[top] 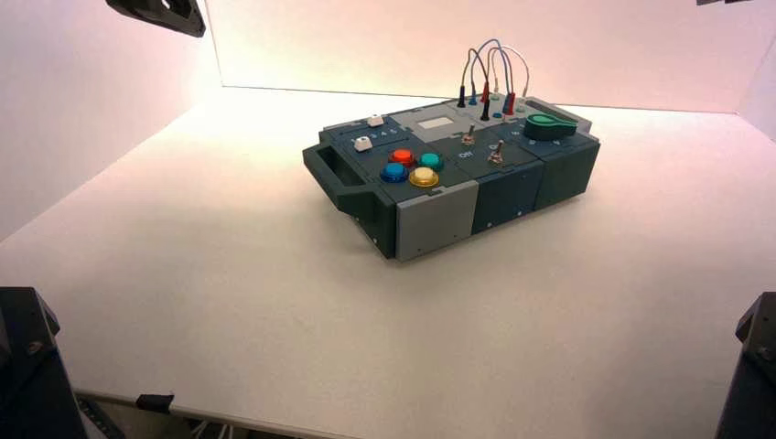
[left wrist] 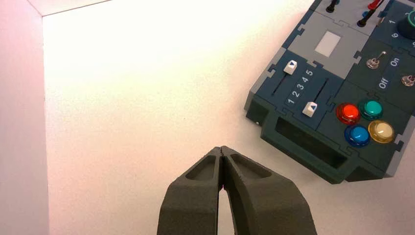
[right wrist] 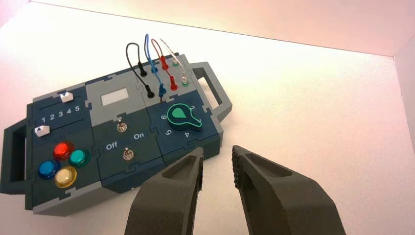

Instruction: Insert the blue wire.

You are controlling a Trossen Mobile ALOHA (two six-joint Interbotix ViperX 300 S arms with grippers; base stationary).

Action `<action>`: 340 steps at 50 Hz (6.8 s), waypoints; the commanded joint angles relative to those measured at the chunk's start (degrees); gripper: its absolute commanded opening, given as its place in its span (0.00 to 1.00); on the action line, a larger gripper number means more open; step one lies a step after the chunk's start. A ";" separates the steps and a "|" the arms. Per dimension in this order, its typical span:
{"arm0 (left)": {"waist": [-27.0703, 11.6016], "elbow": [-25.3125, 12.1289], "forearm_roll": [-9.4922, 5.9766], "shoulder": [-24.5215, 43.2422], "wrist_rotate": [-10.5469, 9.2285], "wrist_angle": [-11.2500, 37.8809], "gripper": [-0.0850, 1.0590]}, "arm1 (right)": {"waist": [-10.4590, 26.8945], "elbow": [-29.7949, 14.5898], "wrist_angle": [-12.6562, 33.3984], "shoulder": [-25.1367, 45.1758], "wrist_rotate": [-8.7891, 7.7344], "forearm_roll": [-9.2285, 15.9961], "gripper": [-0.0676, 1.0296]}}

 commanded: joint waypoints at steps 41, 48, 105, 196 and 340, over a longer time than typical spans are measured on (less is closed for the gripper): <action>-0.53 -14.85 -1.23 -4.13 0.00 17.67 0.05 | 0.09 -7.03 11.60 -0.70 0.35 4.48 0.42; -0.97 -19.07 -2.37 0.35 0.09 25.75 0.05 | 0.18 -10.55 15.38 -0.09 -0.88 6.24 0.42; -6.06 -17.75 -19.42 7.03 17.40 15.64 0.05 | 2.55 -25.49 29.36 18.11 -14.68 4.83 0.42; -8.09 -24.35 -18.98 15.73 22.24 17.23 0.05 | 4.22 -40.25 16.35 55.90 -24.26 15.73 0.44; -8.00 -23.99 -18.63 16.61 22.50 16.44 0.05 | 5.89 -51.86 22.15 69.87 -24.52 14.15 0.04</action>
